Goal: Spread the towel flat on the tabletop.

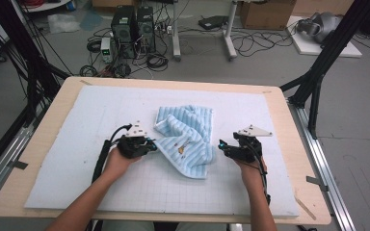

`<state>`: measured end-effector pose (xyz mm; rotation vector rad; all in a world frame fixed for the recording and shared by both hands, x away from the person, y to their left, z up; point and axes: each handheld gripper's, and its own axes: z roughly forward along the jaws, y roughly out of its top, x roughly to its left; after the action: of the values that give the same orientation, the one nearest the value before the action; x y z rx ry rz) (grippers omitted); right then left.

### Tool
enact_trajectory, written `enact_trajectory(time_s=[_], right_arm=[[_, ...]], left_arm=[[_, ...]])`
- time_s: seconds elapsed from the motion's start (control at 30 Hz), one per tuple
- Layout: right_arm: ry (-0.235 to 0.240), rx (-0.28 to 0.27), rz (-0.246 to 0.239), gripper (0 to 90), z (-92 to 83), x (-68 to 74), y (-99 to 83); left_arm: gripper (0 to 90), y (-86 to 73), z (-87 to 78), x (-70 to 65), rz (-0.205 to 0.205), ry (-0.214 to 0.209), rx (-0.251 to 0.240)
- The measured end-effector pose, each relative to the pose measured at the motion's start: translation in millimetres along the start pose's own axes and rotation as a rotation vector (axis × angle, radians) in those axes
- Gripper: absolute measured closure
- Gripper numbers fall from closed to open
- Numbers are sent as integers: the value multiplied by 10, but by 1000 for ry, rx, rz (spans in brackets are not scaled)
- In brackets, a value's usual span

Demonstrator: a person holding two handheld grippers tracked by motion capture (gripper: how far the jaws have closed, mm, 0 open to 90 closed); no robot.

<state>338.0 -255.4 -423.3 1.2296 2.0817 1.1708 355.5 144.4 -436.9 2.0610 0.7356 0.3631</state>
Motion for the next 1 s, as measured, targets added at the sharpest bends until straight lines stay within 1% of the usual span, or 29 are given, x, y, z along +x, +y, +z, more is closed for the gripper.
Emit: enact_trajectory(time_s=[0.1,0.17,0.27,0.3,0.4,0.5,0.57,0.63,0.67,0.7,0.73,0.77,0.8,0.87,0.9,0.93,0.97,1.0], right_arm=[[2,5,-3,334,16,21,3],[3,7,-5,334,28,33,4],[10,9,-10,335,46,48,6],[13,12,-3,335,52,63,8],[29,22,-9,339,89,113,14],[49,32,-28,341,150,193,26],[62,40,-38,343,195,254,34],[86,45,-41,349,239,318,45],[98,46,-44,356,259,352,53],[112,44,-44,370,279,392,62],[127,43,-48,387,297,433,72],[141,43,-60,410,321,473,81],[151,56,-74,426,350,519,85],[147,101,-119,453,432,598,71],[148,131,-133,465,480,628,53],[145,157,-148,484,528,648,33],[146,157,-139,519,549,651,19],[144,158,-134,576,551,639,21]], left_arm=[[838,-132,-176,94,-10,33,4],[838,-224,-289,121,-20,44,1],[838,-379,-445,132,-27,61,3],[838,-427,-492,134,-29,66,4],[838,-547,-627,135,-29,84,12],[836,-632,-745,143,-37,82,17],[832,-684,-803,154,-48,66,23],[816,-718,-846,154,-58,38,14],[795,-726,-865,153,-68,22,5],[748,-734,-876,154,-88,13,-3],[665,-739,-889,167,-101,11,-2],[564,-743,-896,177,-118,21,-12],[490,-747,-909,190,-131,33,-23],[424,-747,-935,224,-159,62,-53],[391,-743,-952,244,-174,74,-66],[382,-737,-974,264,-183,79,-80],[383,-730,-993,279,-195,86,-101],[382,-721,-1017,299,-198,95,-114]])
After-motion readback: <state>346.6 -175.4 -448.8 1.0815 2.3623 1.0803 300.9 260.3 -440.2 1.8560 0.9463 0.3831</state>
